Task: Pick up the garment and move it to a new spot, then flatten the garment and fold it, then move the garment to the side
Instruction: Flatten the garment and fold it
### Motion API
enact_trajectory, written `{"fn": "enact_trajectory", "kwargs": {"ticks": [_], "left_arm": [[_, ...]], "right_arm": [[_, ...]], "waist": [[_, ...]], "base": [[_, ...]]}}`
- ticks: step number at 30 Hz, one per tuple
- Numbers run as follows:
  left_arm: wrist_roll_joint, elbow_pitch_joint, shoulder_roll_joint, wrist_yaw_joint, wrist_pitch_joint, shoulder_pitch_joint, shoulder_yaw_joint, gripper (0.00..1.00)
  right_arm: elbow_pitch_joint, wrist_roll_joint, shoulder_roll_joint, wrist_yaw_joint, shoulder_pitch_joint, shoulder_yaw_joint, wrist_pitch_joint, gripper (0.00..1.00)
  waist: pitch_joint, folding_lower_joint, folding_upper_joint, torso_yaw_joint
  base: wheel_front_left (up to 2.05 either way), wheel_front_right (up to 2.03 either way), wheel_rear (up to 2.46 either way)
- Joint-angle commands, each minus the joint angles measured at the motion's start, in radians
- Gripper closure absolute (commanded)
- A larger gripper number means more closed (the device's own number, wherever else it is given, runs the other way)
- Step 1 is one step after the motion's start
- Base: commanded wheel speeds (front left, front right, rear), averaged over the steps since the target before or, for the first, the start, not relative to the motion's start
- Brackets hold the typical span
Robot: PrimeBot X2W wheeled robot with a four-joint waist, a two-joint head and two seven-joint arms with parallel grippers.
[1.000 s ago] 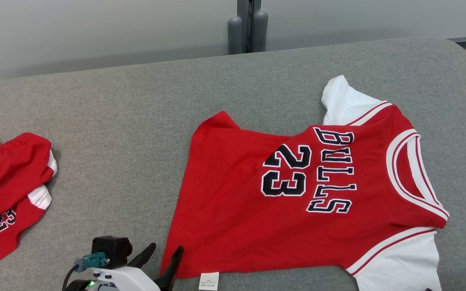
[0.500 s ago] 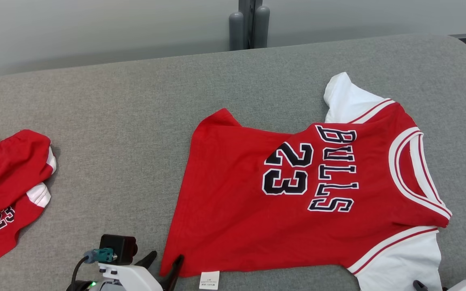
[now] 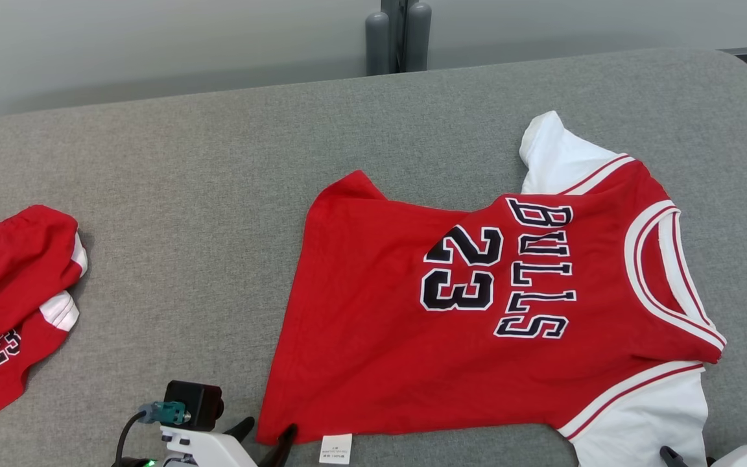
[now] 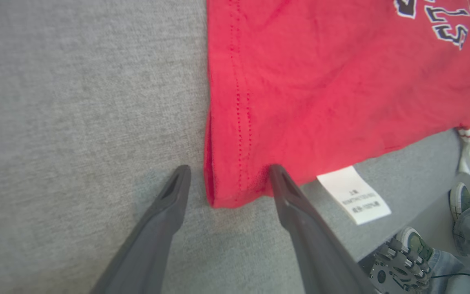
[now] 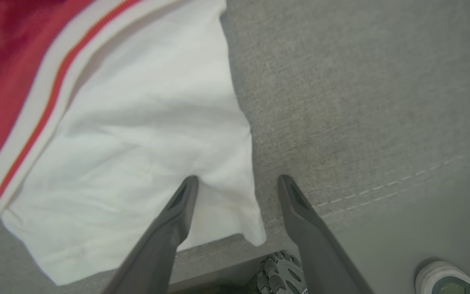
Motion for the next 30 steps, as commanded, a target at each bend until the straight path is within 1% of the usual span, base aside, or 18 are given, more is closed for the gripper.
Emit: {"fn": "enact_trajectory", "kwargs": {"ticks": [1,7,9,10,11,12,13,14,16,20,30], "left_arm": [[-0.005,0.0,0.007,0.006,0.009,0.015,-0.004,0.0],[-0.014,-0.019,0.011,0.012,0.026,0.023,-0.01,0.0],[-0.017,-0.025,0.011,0.012,0.032,0.028,-0.011,0.18],[-0.017,-0.027,0.011,0.014,0.031,0.029,-0.011,0.31],[-0.017,-0.029,0.011,0.014,0.032,0.031,-0.012,0.51],[-0.018,-0.03,0.012,0.015,0.033,0.032,-0.012,0.55],[-0.021,-0.031,0.012,0.014,0.032,0.031,-0.012,0.62],[-0.023,-0.032,0.011,0.013,0.031,0.029,-0.012,0.7],[-0.025,-0.031,0.012,0.009,0.028,0.025,-0.013,1.0],[-0.027,-0.029,0.014,0.002,0.025,0.026,-0.017,1.0],[-0.027,-0.033,0.018,-0.001,0.003,0.022,-0.015,1.0]], "right_arm": [[0.027,0.007,0.014,0.001,-0.014,0.025,0.006,0.0],[0.035,0.026,0.022,0.004,-0.004,0.054,0.021,0.0],[0.03,0.031,0.024,0.004,0.002,0.066,0.023,0.0],[0.026,0.035,0.024,0.005,0.005,0.072,0.024,0.01],[0.022,0.037,0.025,0.005,0.007,0.078,0.026,0.38],[0.017,0.037,0.025,0.006,0.009,0.083,0.028,0.66],[0.012,0.038,0.025,0.006,0.011,0.087,0.027,1.0],[0.007,0.041,0.024,0.006,0.012,0.09,0.028,1.0],[-0.002,0.04,0.019,0.005,0.016,0.093,0.034,1.0],[-0.021,0.042,0.018,0.005,0.023,0.098,0.038,1.0],[-0.08,0.039,0.013,0.004,0.047,0.098,0.056,1.0]], "waist": [[0.0,0.0,0.0,0.002],[0.002,0.0,0.0,0.009],[0.001,0.0,0.0,0.01],[0.0,0.0,0.0,0.01],[0.0,0.0,0.0,0.01],[0.0,0.0,0.0,0.01],[0.0,0.0,0.0,0.01],[-0.001,0.0,0.0,0.01],[-0.003,0.0,0.0,0.01],[-0.008,0.0,0.0,0.009],[-0.021,0.0,0.0,0.007]], "base": [[0.0,0.0,0.0],[0.0,0.0,0.0],[0.0,0.0,0.0],[0.0,0.0,0.0],[0.0,0.0,0.0],[0.0,0.0,0.0],[0.0,0.0,0.0],[0.0,0.0,0.0],[0.0,0.0,0.0],[0.0,0.0,0.0],[0.0,0.0,0.0]]}}
